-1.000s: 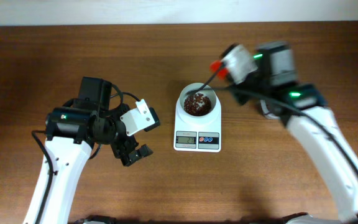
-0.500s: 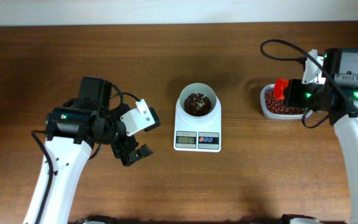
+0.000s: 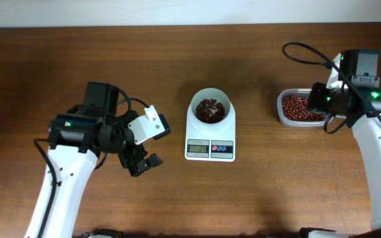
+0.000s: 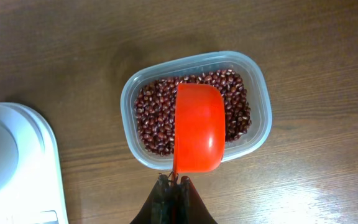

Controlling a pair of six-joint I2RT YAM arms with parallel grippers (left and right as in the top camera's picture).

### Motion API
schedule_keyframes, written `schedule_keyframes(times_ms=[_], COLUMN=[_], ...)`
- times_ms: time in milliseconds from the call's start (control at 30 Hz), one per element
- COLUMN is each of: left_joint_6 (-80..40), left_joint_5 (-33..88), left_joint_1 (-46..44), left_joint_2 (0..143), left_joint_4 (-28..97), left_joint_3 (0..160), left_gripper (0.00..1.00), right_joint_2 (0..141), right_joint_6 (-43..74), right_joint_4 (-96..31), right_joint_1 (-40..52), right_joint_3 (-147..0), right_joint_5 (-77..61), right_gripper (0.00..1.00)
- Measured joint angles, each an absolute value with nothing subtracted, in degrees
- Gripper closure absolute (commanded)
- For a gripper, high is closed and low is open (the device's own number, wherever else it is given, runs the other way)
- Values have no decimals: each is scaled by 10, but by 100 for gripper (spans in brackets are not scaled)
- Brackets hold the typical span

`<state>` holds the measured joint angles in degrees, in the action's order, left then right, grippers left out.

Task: Scoop and weigh 50g on scale
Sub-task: 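Lower the scoop into the bean tub to scoop more beans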

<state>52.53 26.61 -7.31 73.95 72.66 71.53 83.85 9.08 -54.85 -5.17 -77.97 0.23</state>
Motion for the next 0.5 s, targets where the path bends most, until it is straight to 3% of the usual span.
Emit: schedule_keyframes(times_ms=[200, 500], left_joint_6=[526, 525], left_joint_5=[266, 266], left_joint_1=[-73, -73], left_joint_2=[740, 740], left_joint_4=[726, 726], left_joint_3=[715, 715], left_gripper=[1, 1], right_joint_2=[858, 922], right_joint_6=[87, -8], right_joint_4=[-546, -531], right_joint_1=[-76, -128], right_joint_3=[-780, -779], right_joint_5=[-25, -94], right_gripper=[96, 96])
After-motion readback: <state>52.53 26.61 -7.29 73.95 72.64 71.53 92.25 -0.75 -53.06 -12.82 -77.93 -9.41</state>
